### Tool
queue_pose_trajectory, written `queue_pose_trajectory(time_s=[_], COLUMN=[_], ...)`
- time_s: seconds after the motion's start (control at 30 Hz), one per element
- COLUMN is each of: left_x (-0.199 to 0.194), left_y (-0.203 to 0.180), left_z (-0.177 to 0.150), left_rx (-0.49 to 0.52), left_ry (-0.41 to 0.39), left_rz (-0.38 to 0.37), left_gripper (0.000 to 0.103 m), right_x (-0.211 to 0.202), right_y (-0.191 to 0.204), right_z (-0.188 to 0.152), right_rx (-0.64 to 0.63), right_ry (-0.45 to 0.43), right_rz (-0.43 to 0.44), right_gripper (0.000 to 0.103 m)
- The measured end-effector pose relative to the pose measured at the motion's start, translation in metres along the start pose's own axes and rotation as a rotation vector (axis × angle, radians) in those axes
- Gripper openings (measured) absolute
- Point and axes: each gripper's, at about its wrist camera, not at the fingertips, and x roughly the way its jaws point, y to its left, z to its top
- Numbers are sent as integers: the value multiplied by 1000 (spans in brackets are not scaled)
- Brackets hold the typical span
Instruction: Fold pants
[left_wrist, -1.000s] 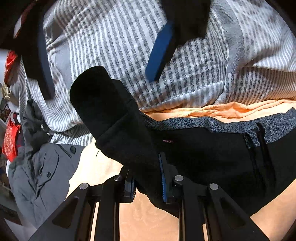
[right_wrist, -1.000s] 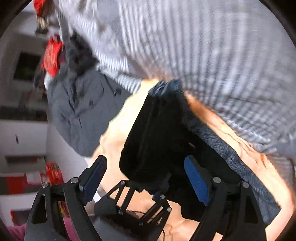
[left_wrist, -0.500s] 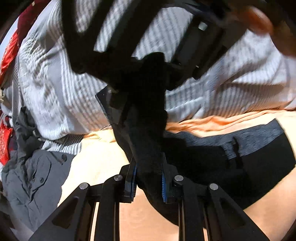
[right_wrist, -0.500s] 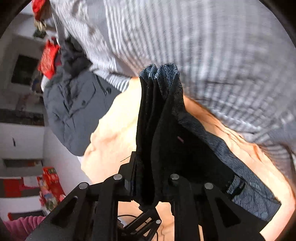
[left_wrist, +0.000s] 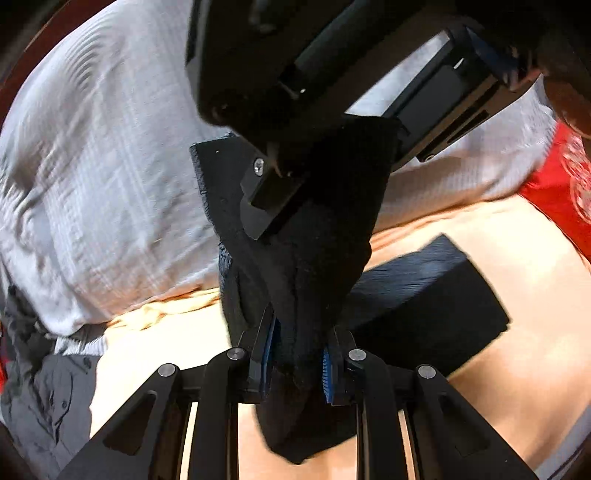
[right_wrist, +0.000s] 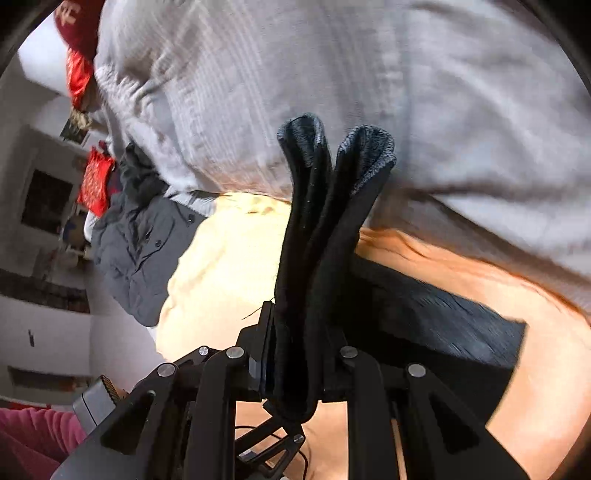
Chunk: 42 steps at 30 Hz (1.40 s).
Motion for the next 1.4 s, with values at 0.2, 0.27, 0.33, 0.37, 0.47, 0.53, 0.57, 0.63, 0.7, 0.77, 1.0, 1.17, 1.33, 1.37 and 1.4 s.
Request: queue_pose_trajectory(time_s=[0.2,0.27,0.33,0.37,0.47,0.53,0.57,0.63,0.7,0.77,1.0,1.17,1.33,1.37,1.4], left_x=[3,8,13,18,41,50,51,54,55,52,25,-4,10,20,31], left_y=[-65,-87,-108,-118,-142,-151,-153,-158,-162,-164,-147,-108,-61,-52,-42], left_z=[10,10,8,6,-2,-8,-9,-14,-19,-22,-42,-44,-27,-25,-23], left_rx=[80,109,146,168,225,246,253,276,298,321,368,220,-17,-74,-138], left_ry=[3,18,36,48,108,137,145,160,170,177,224,238,257,287,321], left_rz=[-64,-81,-86,-86,-85,-80,-76,-63,-51,-36,-89,-135,-74,-70,-55], left_gripper=[22,22,22,22,22,22,22,22,22,22,31,31,31,31,31], right_x=[-38,-45,-47,-47,-35,-24,-19,-10,-6,-3,8,-1,-25,-24,-21], right_y=[-65,-88,-110,-121,-157,-180,-187,-198,-205,-206,-208,-217,-221,-222,-223], right_z=[-39,-53,-67,-74,-92,-105,-109,-119,-127,-133,-153,-166,-160,-156,-150], right_rx=[101,144,180,193,244,289,308,337,353,361,376,411,423,424,427], right_ry=[-61,-76,-78,-80,-76,-72,-72,-75,-77,-77,-37,-20,-133,-136,-138], right_rz=[-1,0,-1,0,7,25,35,63,83,101,91,-40,-72,-71,-64], right_gripper=[19,19,19,19,19,19,19,19,19,19,33,47,47,47,47])
